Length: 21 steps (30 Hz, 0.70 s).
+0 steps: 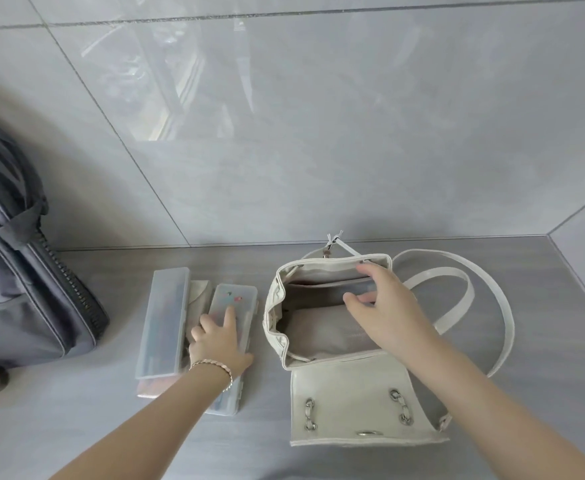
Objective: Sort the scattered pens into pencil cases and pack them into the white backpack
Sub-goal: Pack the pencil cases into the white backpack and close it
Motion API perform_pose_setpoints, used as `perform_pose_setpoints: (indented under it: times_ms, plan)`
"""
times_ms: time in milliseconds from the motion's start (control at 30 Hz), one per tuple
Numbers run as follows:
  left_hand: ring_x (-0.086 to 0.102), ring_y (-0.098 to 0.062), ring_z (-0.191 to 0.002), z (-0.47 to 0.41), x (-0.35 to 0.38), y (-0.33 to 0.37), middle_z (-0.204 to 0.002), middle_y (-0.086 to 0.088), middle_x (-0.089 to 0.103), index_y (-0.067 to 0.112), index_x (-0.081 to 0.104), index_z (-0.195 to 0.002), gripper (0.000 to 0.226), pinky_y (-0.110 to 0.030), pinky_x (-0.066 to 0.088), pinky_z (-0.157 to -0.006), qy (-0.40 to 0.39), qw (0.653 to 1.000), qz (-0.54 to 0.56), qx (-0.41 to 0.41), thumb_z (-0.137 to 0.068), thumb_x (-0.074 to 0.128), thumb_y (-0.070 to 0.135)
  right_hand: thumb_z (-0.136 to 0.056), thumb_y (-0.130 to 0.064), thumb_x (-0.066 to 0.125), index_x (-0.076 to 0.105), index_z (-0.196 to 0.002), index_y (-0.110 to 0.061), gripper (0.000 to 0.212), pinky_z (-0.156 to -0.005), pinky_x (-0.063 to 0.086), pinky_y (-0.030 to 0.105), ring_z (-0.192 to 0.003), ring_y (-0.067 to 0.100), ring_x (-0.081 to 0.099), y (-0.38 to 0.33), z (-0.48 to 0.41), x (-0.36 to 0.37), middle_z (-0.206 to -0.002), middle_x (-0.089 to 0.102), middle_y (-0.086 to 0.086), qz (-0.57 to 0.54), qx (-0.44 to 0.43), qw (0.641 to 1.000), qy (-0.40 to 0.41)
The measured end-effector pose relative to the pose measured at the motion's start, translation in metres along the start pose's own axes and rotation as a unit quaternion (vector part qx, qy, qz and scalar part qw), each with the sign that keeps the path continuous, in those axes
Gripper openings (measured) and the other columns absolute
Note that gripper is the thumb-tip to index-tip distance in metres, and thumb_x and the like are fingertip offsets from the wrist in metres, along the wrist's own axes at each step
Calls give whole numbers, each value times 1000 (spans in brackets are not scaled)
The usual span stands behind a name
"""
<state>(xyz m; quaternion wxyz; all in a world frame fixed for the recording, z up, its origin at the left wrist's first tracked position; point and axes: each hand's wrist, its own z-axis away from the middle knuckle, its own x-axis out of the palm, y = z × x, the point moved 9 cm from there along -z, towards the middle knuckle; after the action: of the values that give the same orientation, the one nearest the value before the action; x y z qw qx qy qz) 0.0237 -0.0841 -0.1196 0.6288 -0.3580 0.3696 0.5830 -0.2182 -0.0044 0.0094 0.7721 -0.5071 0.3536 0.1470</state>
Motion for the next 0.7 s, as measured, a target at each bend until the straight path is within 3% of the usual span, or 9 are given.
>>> perform_pose_setpoints:
  times_ms: [133, 233, 300, 367, 400, 467, 567, 633, 700]
  plan:
    - [34, -36, -122, 12, -38, -1, -130, -15, 37, 31, 30, -136, 78, -39, 38, -96, -1, 971, 235, -32, -68, 67, 39, -86, -36, 55, 50, -125, -26, 40, -97, 41, 29, -107, 9, 57, 7, -8, -3, -122, 58, -10, -61, 33, 997, -23]
    - [37, -27, -124, 37, -106, 25, -123, -4, 43, 38, 35, -133, 81, -36, 33, -104, 51, 940, 330, 67, -60, 71, 42, -77, -61, 49, 62, -96, -31, 37, -101, 42, 40, -100, 9, 59, 2, -17, -3, -104, 62, -14, -92, 46, 994, -28]
    - [37, -23, -123, 61, -141, 48, -113, 3, 36, 44, 33, -131, 80, -34, 33, -104, 82, 928, 336, 138, -62, 73, 40, -67, -78, 39, 61, -78, -13, 69, -97, 44, 49, -85, 24, 59, -6, -21, -5, -78, 58, -1, -115, 49, 992, -29]
    - [37, -21, -122, 86, -161, 73, -111, 5, 33, 44, 32, -131, 79, -29, 33, -102, 114, 913, 340, 193, -64, 73, 39, -55, -89, 34, 60, -101, -3, 101, -97, 43, 52, -98, 34, 58, -14, -26, -3, -94, 64, 18, -140, 46, 988, -49]
    - [38, -20, -120, 95, -163, 86, -110, 6, 33, 43, 33, -131, 79, -25, 32, -100, 131, 907, 336, 215, -62, 71, 42, -52, -92, 34, 59, -109, -6, 106, -98, 42, 51, -104, 31, 58, -19, -27, -2, -106, 66, 16, -155, 35, 985, -69]
    - [39, -20, -117, 108, -157, 112, -107, 7, 34, 40, 32, -131, 81, -21, 30, -95, 150, 905, 311, 247, -57, 64, 48, -58, -87, 41, 68, -102, -20, 84, -96, 46, 43, -98, 22, 65, -27, -29, -1, -100, 72, 9, -215, 18, 971, -108]
    - [38, -22, -119, 104, -133, 135, -116, 1, 40, 35, 31, -131, 84, -26, 33, -100, 144, 918, 268, 255, -58, 64, 58, -77, -54, 60, 72, -86, -22, 35, -86, 50, 31, -84, 10, 70, -20, -30, -2, -87, 75, -4, -271, 20, 954, -124]
    - [42, -13, -115, 101, -131, 139, -117, 3, 44, 29, 44, -129, 83, -20, 33, -100, 138, 895, 303, 297, -57, 53, 68, -77, -40, 68, 72, -92, -21, 24, -76, 54, 33, -85, 14, 71, -1, -32, -4, -90, 75, 0, -303, 46, 947, -93]
    - [49, -5, -104, 97, -137, 129, -108, 5, 51, 19, 63, -109, 60, -9, 35, -90, 154, 860, 349, 339, -69, 43, 59, -79, -33, 68, 70, -95, -19, 22, -68, 53, 30, -82, 18, 70, 10, -32, -7, -94, 74, 3, -335, 58, 938, -66]
